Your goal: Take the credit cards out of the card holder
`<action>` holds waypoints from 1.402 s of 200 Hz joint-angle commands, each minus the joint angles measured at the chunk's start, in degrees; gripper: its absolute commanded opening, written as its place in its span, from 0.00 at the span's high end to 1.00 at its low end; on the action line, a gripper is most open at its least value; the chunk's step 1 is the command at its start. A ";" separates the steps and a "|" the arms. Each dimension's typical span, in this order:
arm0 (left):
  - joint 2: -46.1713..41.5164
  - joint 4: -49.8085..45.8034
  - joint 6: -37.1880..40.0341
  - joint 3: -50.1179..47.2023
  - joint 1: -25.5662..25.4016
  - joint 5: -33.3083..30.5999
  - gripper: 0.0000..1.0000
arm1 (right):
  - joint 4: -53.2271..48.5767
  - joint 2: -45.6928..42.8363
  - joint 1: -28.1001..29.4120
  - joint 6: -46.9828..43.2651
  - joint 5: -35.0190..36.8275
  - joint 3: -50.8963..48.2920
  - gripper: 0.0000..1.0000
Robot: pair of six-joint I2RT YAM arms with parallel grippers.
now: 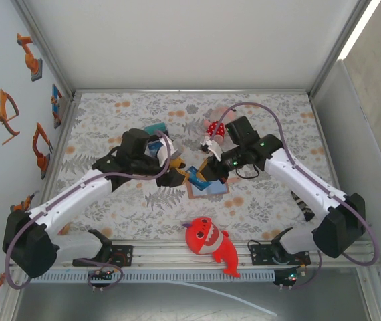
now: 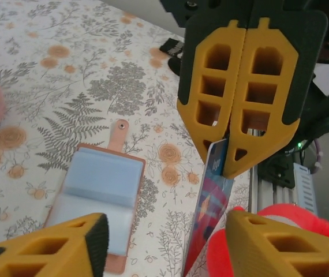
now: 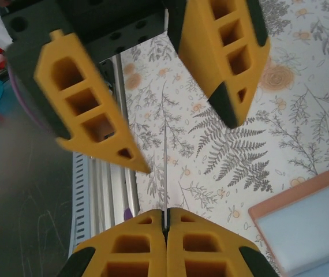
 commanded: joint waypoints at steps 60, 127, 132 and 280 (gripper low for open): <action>3.19 -1.68 2.55 2.33 0.02 9.38 1.00 | -3.08 1.30 0.35 -4.09 -2.84 2.56 1.00; -4.13 11.26 -5.84 -6.38 0.76 0.34 1.00 | 17.07 -6.56 -1.96 9.97 4.99 -7.86 0.59; -5.13 13.01 -7.08 -7.52 0.93 -0.50 1.00 | 19.17 -7.61 -2.29 11.19 5.28 -9.24 0.58; -9.99 54.81 -40.32 -22.69 1.93 -8.76 1.00 | 73.21 -10.17 -3.52 47.05 3.93 -30.10 0.55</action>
